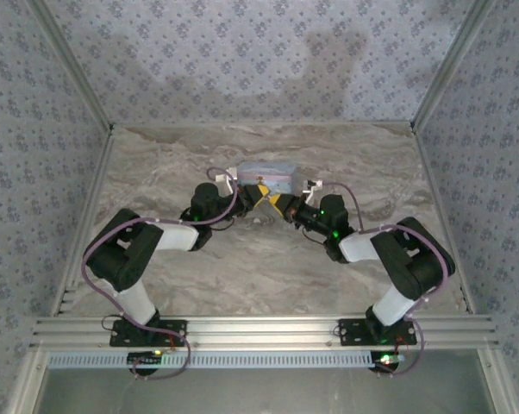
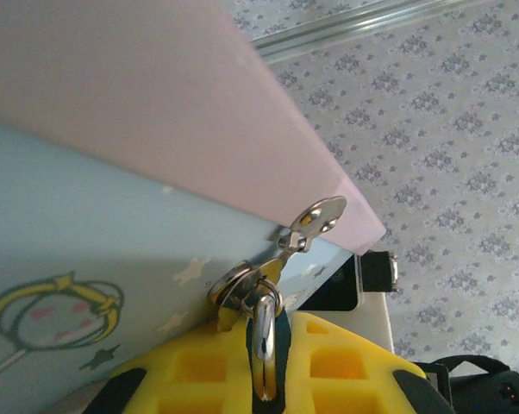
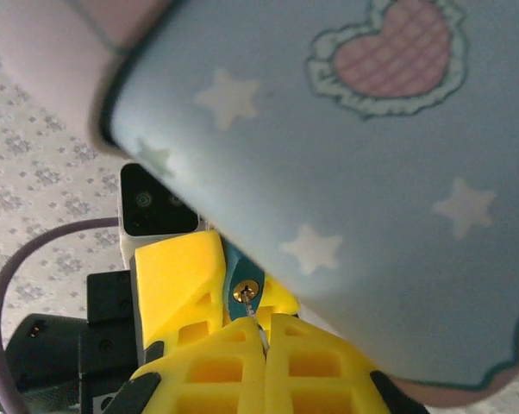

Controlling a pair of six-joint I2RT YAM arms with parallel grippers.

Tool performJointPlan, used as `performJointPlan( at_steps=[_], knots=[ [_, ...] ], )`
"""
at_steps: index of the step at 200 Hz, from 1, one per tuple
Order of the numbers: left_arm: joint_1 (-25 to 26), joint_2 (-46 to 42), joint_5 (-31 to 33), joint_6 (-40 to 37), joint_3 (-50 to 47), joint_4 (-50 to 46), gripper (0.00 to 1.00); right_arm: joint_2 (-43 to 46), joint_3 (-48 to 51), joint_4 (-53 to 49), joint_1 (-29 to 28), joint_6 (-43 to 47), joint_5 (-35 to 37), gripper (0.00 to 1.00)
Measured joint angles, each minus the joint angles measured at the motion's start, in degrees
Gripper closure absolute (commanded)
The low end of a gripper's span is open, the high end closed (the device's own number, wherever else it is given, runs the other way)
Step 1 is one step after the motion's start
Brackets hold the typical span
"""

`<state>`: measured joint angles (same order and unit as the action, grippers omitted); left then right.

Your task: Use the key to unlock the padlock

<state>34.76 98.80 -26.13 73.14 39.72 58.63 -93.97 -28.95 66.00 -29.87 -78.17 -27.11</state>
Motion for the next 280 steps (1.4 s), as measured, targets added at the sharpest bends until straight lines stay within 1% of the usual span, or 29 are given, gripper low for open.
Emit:
performJointPlan(
  at_steps=[14, 29, 72, 88, 102, 117, 134, 163, 197, 227, 256, 280],
  knots=[
    [-0.11, 0.0, 0.04, 0.02, 0.0, -0.13, 1.0, -0.44, -0.13, 0.55, 0.04, -0.96, -0.42, 1.0],
    [-0.15, 0.0, -0.22, 0.02, 0.0, -0.11, 1.0, 0.68, -0.28, -1.57, 0.04, 0.76, -0.42, 1.0],
    [-0.15, 0.0, -3.02, 0.04, 0.61, -0.04, 1.0, 8.31, -2.27, -17.2, 0.0, 12.2, -0.26, 1.0],
    [-0.15, 0.0, -3.15, 0.02, 0.96, 0.2, 1.0, 8.96, -2.97, -18.99, 0.02, 13.0, -0.2, 1.0],
    [-0.15, 0.0, -2.93, 0.04, 0.96, 0.24, 1.0, 8.33, -2.95, -17.62, 0.13, 10.73, -0.37, 1.0],
    [-0.22, 0.0, -1.99, 0.02, 0.96, 0.28, 1.0, 6.01, -2.45, -12.79, 0.11, 6.1, -0.07, 1.0],
    [-0.22, 0.22, -1.11, 0.02, 0.96, 0.31, 1.0, 4.04, -1.49, -7.8, -0.48, 2.91, 1.44, 1.0],
    [-0.28, 0.37, 0.15, 0.04, 1.03, 0.55, 1.0, 2.51, -1.18, -4.46, -2.4, 0.52, 5.7, 1.0],
    [-0.28, 0.37, 2.03, 0.0, 1.27, 0.48, 1.0, -1.42, -1.18, 2.38, -2.67, -3.17, 6.99, 1.0],
    [-0.28, 0.37, 2.67, -0.02, 1.29, 0.28, 1.0, -2.89, -1.18, 5.01, -2.67, -5.68, 7.23, 1.0],
    [-0.28, 0.37, 3.04, -0.04, 1.29, 0.42, 1.0, -2.99, -1.16, 5.38, -2.93, -7.5, 8.28, 1.0],
    [-0.28, 0.37, 3.06, -0.22, 1.27, 0.46, 1.0, -3.41, -0.57, 6.82, -3.69, -11.78, 10.03, 1.0]
  ],
)
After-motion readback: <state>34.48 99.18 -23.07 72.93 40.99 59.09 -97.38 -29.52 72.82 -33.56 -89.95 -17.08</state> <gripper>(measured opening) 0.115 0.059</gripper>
